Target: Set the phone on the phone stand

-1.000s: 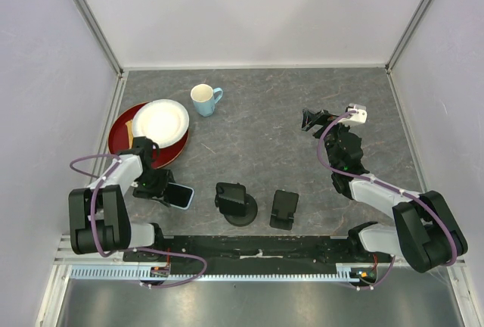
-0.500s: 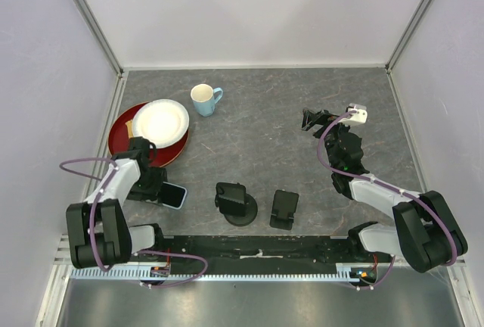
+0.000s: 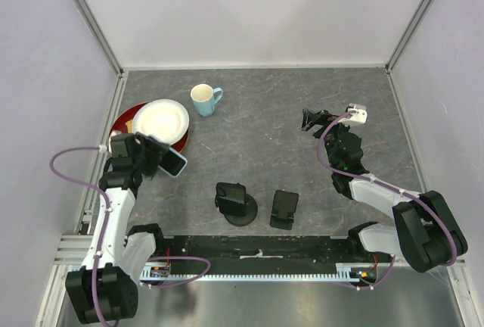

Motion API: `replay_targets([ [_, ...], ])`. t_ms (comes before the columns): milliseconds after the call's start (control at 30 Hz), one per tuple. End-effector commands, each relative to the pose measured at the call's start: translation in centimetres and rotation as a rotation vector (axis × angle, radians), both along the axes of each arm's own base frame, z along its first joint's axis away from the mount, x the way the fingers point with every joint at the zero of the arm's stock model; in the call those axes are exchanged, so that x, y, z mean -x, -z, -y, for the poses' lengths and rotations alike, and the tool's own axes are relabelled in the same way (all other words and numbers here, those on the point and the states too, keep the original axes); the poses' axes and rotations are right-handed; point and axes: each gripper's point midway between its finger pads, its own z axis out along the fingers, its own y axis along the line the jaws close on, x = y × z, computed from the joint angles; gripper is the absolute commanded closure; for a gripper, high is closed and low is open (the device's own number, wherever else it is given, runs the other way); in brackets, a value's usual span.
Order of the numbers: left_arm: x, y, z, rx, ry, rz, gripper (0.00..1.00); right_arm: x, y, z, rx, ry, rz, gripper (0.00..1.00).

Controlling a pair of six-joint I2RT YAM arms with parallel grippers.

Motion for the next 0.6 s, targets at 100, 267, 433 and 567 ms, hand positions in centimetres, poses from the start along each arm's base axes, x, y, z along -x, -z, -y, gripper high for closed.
replay_targets([
  [100,-5.2,-16.1,6.8,-0.193,0.568,0.711,0.98,-0.8,-0.9,-2.6,0.052,-0.133,0.014,0.02],
  [267,-6.1,-19.4,11.3,-0.227,0.83,0.847,0.98,0.3,-2.1,-9.3,0.13,-0.517,0.072,0.02],
  [433,-6.6,-19.5,16.1,-0.262,1.032,0.856,0.98,1.5,-1.5,-12.9,0.227,-0.603,0.044,0.02],
  [567,-7.4,-20.5,17.7,-0.295,1.061,0.881,0.98,1.3,-2.2,-13.7,0.207,-0.585,0.031,0.02],
])
